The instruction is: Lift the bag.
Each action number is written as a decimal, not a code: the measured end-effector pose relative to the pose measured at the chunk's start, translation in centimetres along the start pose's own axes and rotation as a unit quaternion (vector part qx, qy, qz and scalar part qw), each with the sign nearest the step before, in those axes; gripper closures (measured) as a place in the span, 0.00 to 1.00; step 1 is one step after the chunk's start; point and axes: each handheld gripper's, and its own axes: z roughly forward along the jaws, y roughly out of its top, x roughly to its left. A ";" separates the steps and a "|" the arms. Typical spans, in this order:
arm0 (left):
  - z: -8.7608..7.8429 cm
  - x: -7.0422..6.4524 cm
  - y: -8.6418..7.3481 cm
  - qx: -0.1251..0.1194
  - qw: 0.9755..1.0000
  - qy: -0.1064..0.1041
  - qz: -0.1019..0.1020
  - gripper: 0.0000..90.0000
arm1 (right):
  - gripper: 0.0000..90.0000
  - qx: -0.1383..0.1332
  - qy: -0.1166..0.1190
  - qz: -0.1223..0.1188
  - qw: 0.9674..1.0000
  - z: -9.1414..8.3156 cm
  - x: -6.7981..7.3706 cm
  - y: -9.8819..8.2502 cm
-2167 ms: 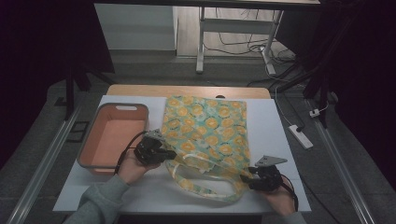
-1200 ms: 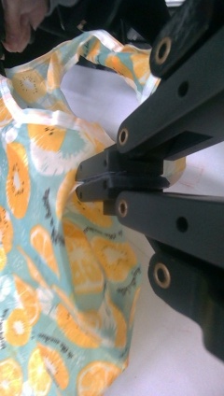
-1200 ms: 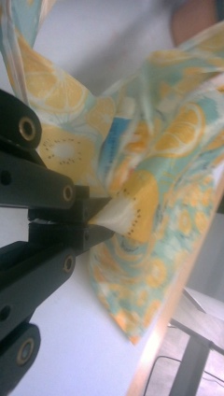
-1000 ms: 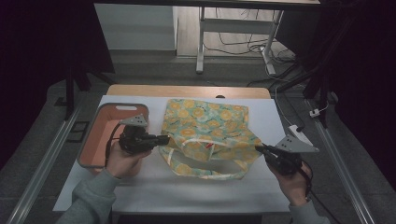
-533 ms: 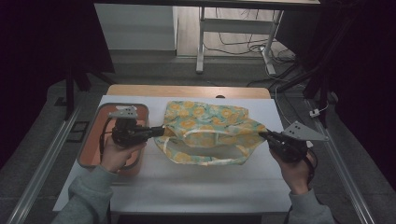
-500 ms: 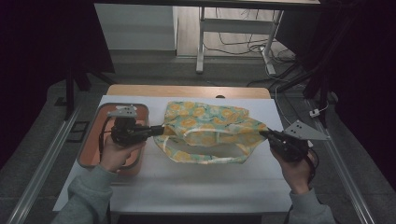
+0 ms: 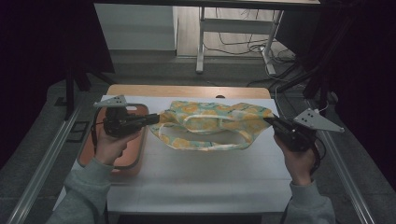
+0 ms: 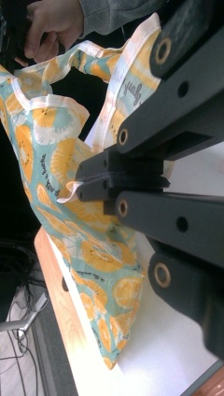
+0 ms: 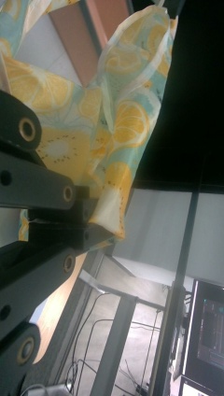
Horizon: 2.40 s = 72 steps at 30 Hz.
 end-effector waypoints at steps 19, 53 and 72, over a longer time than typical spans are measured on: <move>-4.5 -2.3 4.0 -0.101 0.994 -0.012 0.033 1.00 | 0.99 -0.073 -0.003 -0.003 0.997 -2.0 -0.2 4.9; 4.9 2.7 1.3 0.011 0.999 0.040 -0.007 1.00 | 0.99 0.083 -0.033 0.046 0.995 5.5 -3.6 -2.7; 3.0 2.0 0.1 0.019 0.996 0.089 0.015 0.22 | 0.46 0.046 -0.002 0.069 0.997 4.4 -3.5 -2.5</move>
